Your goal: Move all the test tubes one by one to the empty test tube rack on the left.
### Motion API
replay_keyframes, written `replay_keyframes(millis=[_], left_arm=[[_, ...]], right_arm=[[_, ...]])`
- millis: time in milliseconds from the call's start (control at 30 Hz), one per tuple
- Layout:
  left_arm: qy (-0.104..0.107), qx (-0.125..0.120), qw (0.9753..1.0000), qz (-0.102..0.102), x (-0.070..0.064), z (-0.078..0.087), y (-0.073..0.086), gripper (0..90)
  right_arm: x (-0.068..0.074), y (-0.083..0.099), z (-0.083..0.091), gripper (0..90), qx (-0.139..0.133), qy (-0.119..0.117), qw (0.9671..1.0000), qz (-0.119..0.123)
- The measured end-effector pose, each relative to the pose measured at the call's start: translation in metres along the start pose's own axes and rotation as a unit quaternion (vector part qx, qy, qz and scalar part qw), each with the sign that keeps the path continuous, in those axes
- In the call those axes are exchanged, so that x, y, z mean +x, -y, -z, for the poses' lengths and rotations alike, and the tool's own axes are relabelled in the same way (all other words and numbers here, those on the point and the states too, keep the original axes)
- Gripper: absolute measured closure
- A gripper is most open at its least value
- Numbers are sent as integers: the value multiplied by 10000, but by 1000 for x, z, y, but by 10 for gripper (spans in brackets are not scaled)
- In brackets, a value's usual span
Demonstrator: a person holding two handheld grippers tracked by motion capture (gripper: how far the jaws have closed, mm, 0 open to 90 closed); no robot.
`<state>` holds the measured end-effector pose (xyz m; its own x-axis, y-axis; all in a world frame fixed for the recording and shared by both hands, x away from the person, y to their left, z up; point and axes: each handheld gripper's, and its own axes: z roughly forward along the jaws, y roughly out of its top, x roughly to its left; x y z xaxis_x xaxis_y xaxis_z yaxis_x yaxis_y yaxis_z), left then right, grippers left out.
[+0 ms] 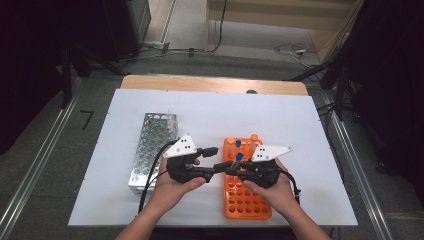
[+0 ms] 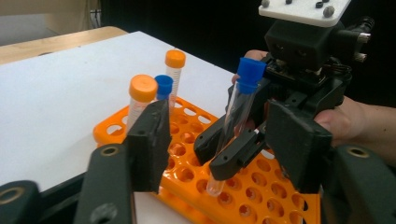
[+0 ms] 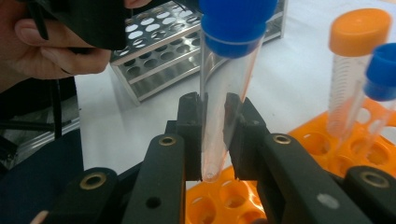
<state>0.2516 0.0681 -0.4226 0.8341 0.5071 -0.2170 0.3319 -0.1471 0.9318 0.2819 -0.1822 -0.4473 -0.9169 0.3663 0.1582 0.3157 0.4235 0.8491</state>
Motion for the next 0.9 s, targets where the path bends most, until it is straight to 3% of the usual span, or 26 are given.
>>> replay_keyframes(millis=[500,733,900], left_arm=[[344,7,9993,-127,-11,-14,-5,608],[382,79,9991,-166,-13,-20,-6,720],[272,58,9992,-293,-14,-20,-6,754]], right_arm=[[13,-5,-8,744,60,-206,9996,157],[16,-6,-10,744,97,-260,9994,192],[14,-6,-10,743,99,-300,9994,136]])
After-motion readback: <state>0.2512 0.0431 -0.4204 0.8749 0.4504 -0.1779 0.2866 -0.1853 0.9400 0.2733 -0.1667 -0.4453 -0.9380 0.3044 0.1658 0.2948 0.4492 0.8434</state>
